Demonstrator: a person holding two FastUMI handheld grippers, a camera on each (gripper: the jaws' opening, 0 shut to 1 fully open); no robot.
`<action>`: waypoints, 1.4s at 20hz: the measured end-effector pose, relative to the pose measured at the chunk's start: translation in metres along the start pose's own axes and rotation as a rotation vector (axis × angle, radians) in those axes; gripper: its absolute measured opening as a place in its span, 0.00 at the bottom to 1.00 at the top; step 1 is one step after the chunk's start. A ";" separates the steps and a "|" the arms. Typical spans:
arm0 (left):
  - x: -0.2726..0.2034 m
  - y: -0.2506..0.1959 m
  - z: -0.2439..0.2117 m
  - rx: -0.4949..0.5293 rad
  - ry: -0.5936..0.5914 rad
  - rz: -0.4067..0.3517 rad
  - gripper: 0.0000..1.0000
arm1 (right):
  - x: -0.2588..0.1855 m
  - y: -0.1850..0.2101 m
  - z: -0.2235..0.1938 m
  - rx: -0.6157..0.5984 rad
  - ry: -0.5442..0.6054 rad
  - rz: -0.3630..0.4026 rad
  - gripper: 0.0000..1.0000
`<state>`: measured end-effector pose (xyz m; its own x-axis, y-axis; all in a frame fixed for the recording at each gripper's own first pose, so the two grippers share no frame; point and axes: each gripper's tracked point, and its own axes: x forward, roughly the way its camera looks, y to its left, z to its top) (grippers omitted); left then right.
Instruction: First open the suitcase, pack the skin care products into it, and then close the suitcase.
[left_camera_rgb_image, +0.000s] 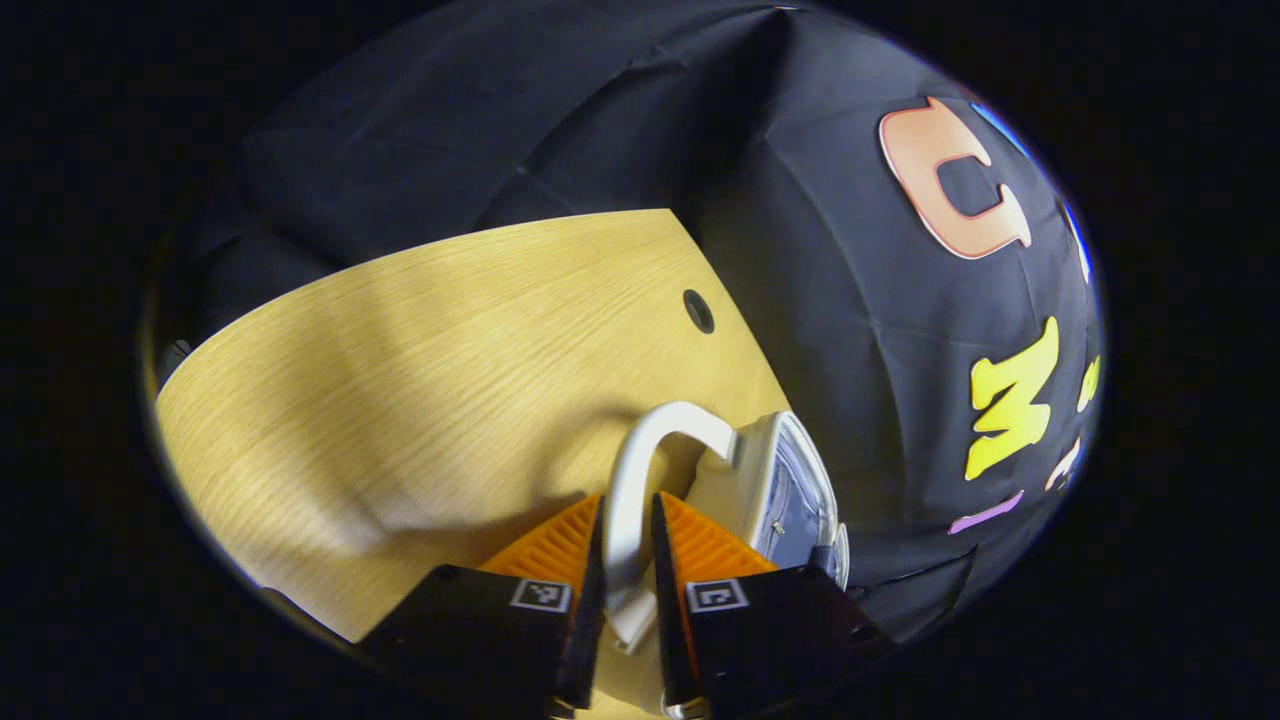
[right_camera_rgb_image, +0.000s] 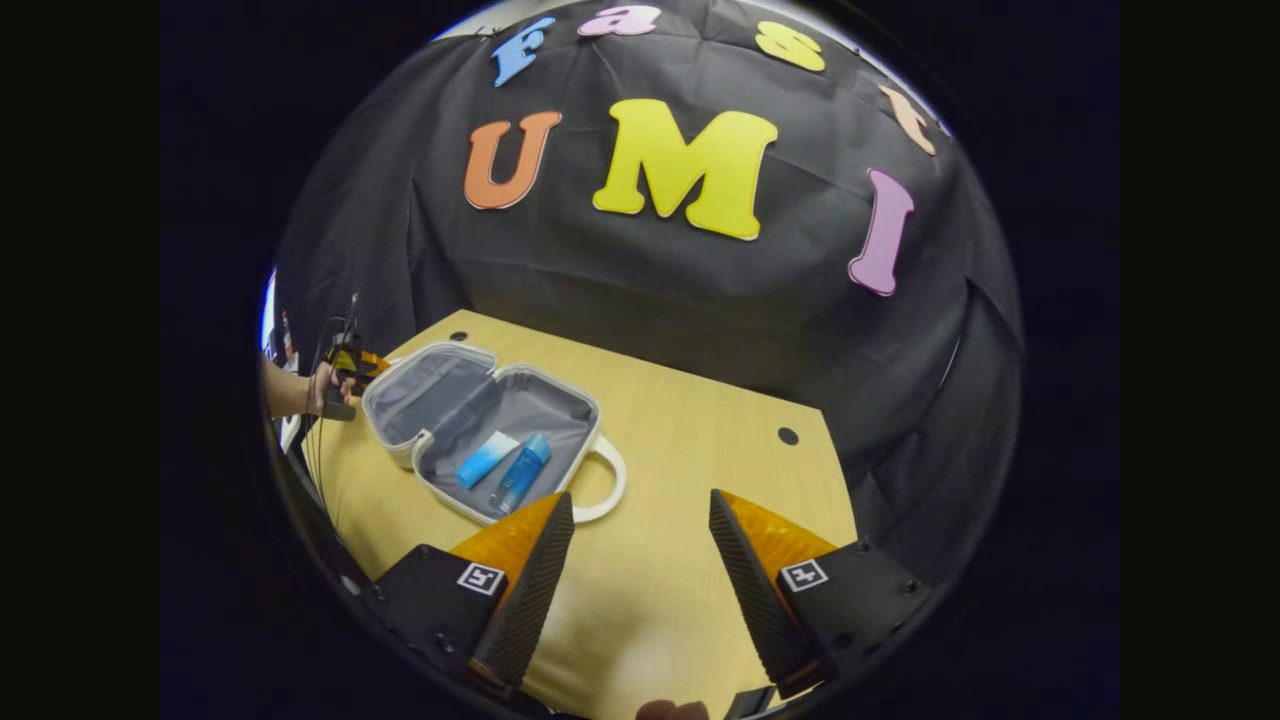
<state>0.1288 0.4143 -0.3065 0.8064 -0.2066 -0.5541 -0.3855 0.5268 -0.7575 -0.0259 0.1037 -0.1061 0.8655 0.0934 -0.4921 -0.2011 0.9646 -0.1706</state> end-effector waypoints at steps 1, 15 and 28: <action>-0.004 -0.005 0.004 -0.026 -0.014 -0.019 0.19 | 0.000 0.000 0.000 0.000 -0.003 0.002 0.81; -0.086 -0.101 0.026 0.245 -0.286 -0.035 0.04 | 0.014 0.023 0.055 -0.045 -0.165 0.138 0.81; -0.142 -0.271 -0.074 0.959 -0.494 0.080 0.04 | 0.020 -0.030 0.069 0.035 -0.259 0.182 0.81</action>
<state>0.0860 0.2396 -0.0481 0.9689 0.0989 -0.2269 -0.1064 0.9941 -0.0210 0.0287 0.0940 -0.0518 0.9059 0.3205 -0.2770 -0.3512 0.9338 -0.0680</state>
